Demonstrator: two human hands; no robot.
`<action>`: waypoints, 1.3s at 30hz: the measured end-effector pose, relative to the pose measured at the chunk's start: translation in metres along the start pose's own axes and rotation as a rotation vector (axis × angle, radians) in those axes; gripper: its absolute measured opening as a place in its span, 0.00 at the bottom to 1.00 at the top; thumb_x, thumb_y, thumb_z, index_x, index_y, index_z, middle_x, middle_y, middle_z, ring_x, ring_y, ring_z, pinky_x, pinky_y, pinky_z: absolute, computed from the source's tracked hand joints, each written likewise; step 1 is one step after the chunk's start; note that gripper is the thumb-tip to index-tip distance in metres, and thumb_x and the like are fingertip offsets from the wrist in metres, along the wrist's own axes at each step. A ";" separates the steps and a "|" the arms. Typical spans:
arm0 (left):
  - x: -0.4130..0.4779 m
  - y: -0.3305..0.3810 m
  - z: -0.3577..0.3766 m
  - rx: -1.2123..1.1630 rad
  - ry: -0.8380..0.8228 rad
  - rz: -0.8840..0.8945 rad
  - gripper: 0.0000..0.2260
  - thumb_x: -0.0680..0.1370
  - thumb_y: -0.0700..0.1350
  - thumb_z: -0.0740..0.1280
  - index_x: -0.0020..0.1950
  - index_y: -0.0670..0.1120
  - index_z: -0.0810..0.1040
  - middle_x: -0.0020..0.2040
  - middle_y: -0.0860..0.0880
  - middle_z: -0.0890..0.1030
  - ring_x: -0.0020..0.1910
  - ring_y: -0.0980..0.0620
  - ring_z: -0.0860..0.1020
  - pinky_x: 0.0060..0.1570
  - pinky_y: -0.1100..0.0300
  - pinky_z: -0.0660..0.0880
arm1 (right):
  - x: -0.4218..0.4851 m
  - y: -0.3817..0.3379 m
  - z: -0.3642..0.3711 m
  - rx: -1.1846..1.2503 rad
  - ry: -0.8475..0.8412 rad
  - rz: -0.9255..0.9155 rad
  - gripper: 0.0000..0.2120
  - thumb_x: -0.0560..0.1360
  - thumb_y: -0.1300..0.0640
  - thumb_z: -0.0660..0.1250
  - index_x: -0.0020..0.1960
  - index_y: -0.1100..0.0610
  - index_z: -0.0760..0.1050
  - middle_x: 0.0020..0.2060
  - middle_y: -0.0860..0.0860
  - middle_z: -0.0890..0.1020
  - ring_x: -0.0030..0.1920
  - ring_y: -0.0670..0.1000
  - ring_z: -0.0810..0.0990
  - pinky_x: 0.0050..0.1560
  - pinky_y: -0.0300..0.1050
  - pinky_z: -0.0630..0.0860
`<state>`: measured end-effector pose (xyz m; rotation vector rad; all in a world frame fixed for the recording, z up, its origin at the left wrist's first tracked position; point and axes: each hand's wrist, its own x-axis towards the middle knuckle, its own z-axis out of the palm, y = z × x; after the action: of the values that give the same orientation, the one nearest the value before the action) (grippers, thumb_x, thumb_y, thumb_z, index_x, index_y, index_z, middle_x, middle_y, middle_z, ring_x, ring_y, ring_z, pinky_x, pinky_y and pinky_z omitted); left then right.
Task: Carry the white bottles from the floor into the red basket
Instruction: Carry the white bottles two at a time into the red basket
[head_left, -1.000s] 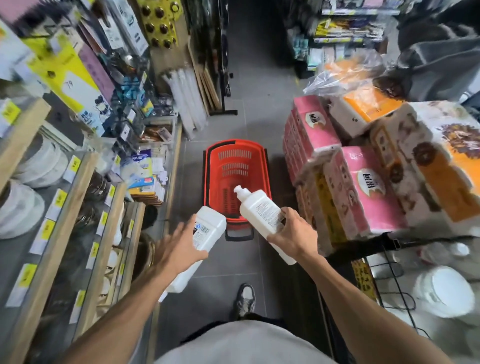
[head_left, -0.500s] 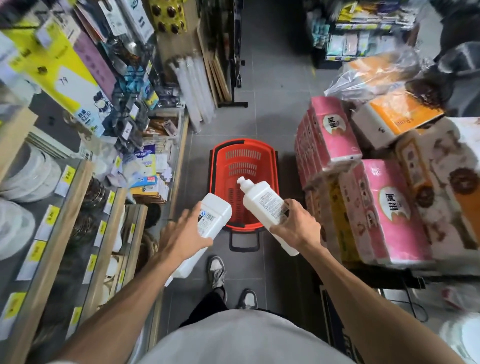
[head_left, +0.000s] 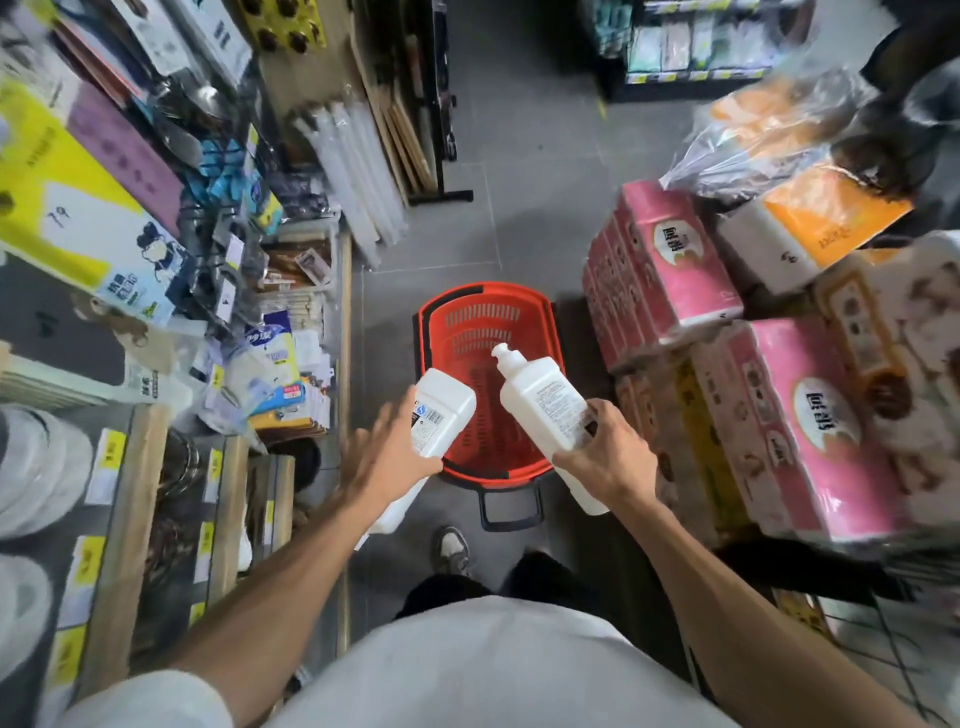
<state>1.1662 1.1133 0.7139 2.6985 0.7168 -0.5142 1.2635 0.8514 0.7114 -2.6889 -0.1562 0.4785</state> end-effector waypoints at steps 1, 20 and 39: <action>0.008 0.003 0.000 -0.011 -0.007 0.003 0.49 0.67 0.62 0.74 0.80 0.56 0.49 0.71 0.46 0.70 0.60 0.38 0.78 0.56 0.47 0.73 | 0.003 -0.001 0.001 0.009 -0.003 0.015 0.40 0.63 0.42 0.76 0.70 0.51 0.66 0.62 0.47 0.79 0.58 0.52 0.80 0.51 0.49 0.76; 0.185 0.082 0.064 -0.276 -0.119 -0.222 0.47 0.70 0.52 0.75 0.82 0.53 0.52 0.71 0.45 0.70 0.67 0.41 0.73 0.64 0.45 0.67 | 0.169 0.030 0.066 0.240 -0.081 0.320 0.39 0.60 0.40 0.75 0.67 0.46 0.64 0.56 0.42 0.78 0.53 0.48 0.80 0.51 0.51 0.78; 0.412 0.068 0.295 -0.447 -0.037 -0.377 0.45 0.67 0.54 0.77 0.78 0.49 0.57 0.68 0.47 0.74 0.62 0.40 0.77 0.56 0.48 0.73 | 0.315 0.077 0.310 0.376 -0.029 0.507 0.35 0.65 0.48 0.79 0.66 0.47 0.67 0.48 0.41 0.78 0.46 0.43 0.78 0.45 0.41 0.74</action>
<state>1.4590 1.1176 0.2953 2.1436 1.1822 -0.4243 1.4516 0.9518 0.3166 -2.3299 0.5653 0.6219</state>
